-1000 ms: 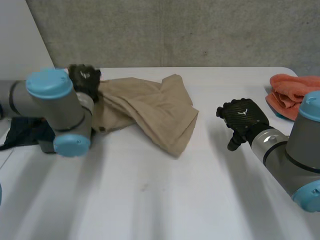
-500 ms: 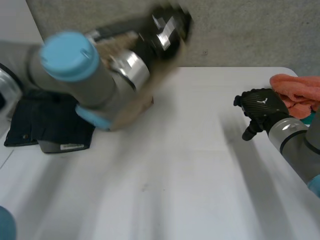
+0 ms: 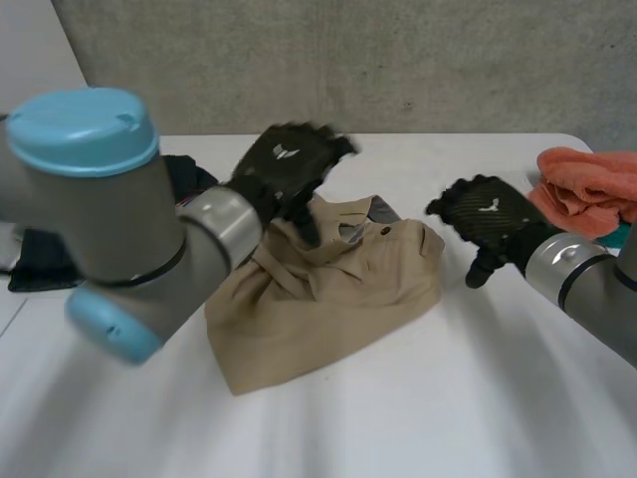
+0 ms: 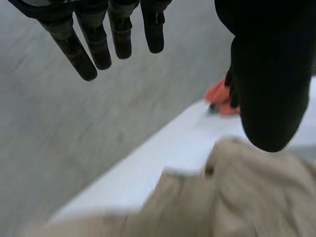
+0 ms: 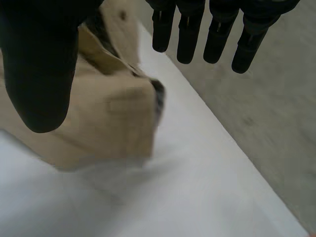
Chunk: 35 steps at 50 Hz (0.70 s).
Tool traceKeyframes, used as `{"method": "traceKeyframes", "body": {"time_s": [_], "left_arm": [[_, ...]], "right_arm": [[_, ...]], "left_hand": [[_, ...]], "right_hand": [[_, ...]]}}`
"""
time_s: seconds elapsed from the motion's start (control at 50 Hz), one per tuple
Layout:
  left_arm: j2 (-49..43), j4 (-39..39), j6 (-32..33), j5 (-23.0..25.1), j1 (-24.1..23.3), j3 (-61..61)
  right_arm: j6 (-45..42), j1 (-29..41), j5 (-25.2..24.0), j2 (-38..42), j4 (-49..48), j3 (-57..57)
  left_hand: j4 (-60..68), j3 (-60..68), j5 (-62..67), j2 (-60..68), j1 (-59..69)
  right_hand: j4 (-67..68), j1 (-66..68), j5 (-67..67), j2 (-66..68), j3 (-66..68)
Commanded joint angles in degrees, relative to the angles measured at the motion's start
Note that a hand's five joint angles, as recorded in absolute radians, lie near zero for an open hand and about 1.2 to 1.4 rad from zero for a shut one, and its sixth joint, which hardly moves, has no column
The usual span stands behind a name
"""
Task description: Fold the laundry.
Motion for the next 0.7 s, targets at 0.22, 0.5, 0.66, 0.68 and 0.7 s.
{"method": "traceKeyframes", "body": {"time_s": [0.22, 0.5, 0.66, 0.68, 0.7], "left_arm": [[4.58, -8.24, -0.33, -26.24, -10.24, -23.76], [-9.13, -2.18, 6.78, -27.83, -8.92, -15.50], [-11.42, 1.16, 13.20, -31.17, -6.99, -10.84], [-11.25, 0.99, 13.55, -31.61, -6.46, -10.40], [-10.81, 0.82, 13.73, -31.70, -5.94, -10.13]], "right_arm": [[-34.85, 3.49, -12.63, 18.10, 8.71, -18.22], [-37.88, 5.07, -8.15, 26.21, 12.58, -25.81], [-20.65, 4.37, -6.30, 15.32, 10.65, -18.86], [-19.15, 4.19, -5.69, 13.91, 10.74, -18.24], [-17.66, 4.02, -4.99, 12.50, 10.82, -17.80]], "left_hand": [[0.09, -0.09, 0.03, -0.15, -0.39], [12.31, 12.13, 12.25, 12.07, 11.82], [64.83, 64.64, 64.76, 64.59, 64.34], [64.83, 64.64, 64.76, 64.59, 64.34], [64.83, 64.64, 64.76, 64.59, 64.34]], "right_hand": [[8.09, 7.12, 9.52, 6.46, 8.55], [60.43, 59.45, 61.86, 58.80, 60.89], [60.43, 59.45, 61.86, 58.80, 60.89], [60.43, 59.45, 61.86, 58.80, 60.89], [60.43, 59.45, 61.86, 58.80, 60.89]]}}
